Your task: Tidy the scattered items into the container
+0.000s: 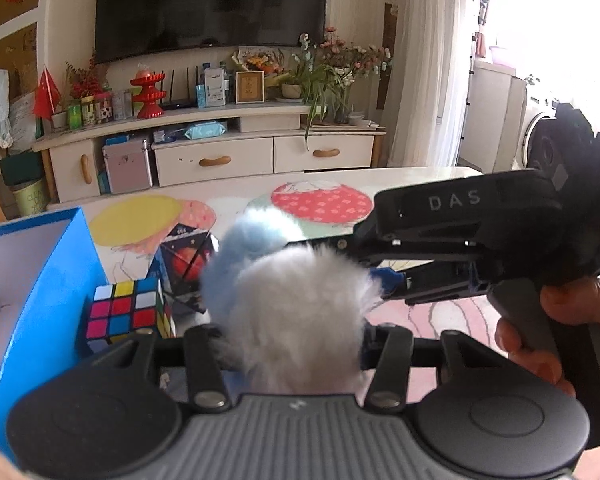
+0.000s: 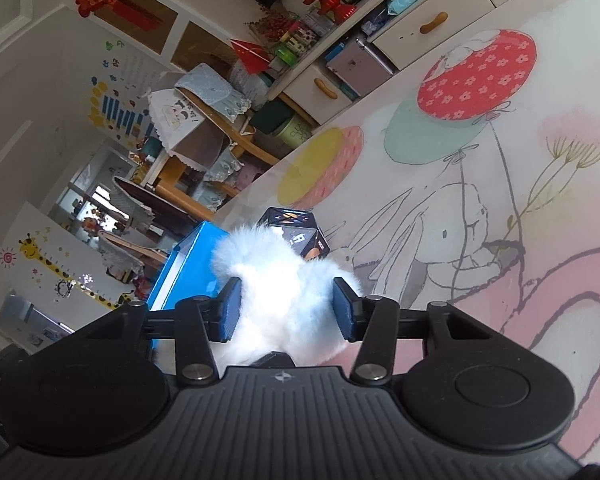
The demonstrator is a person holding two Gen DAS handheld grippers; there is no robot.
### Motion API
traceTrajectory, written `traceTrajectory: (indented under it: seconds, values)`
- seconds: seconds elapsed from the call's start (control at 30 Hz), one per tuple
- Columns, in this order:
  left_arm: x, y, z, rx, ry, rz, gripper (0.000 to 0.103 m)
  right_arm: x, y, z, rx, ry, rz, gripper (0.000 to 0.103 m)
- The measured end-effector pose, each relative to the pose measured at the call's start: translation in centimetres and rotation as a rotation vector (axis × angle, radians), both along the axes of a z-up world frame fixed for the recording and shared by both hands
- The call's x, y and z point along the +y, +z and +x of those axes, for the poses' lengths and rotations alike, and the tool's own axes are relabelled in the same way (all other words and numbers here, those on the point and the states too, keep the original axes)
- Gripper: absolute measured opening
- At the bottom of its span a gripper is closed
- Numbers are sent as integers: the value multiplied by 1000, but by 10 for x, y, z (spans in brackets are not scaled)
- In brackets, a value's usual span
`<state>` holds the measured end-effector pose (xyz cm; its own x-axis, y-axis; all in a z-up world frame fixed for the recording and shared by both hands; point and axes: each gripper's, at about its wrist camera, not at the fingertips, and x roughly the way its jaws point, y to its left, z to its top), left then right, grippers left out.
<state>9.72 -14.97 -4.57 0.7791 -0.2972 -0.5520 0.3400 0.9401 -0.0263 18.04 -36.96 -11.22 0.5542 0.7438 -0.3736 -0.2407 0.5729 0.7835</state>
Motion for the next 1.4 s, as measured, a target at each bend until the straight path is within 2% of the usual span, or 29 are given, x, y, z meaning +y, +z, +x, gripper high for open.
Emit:
traceTrajectory:
  seconds: [0.27,0.4,0.43,0.47,0.6,0.67,0.73,0.83,1.07,1.4]
  values:
    - [1,-18,1,77,33,28,49,5,-6,-4,42,33,-41,59]
    - [2,-27,-3,96,42,36,49,12,-2,-6,24,31,-102,80]
    - [1,-28,-4,99,41,36,50,14,0,-6,15,29,-117,95]
    - [1,-29,-5,102,40,37,50,15,1,-7,5,22,-129,103]
    - [-2,-35,-4,123,40,52,51,24,-3,-6,0,42,-128,103]
    - [-3,-37,-5,120,39,58,51,28,-8,-4,12,59,-119,99]
    - [-3,-36,-4,122,39,49,51,33,-14,-3,22,75,-115,82]
    - [-4,-35,-4,122,32,42,49,36,-18,-3,20,72,-111,72]
    - [-5,-31,-11,83,35,32,48,33,-12,-9,-3,66,-90,68]
    - [-3,-12,-22,17,46,2,48,28,12,-18,-52,66,-33,65]
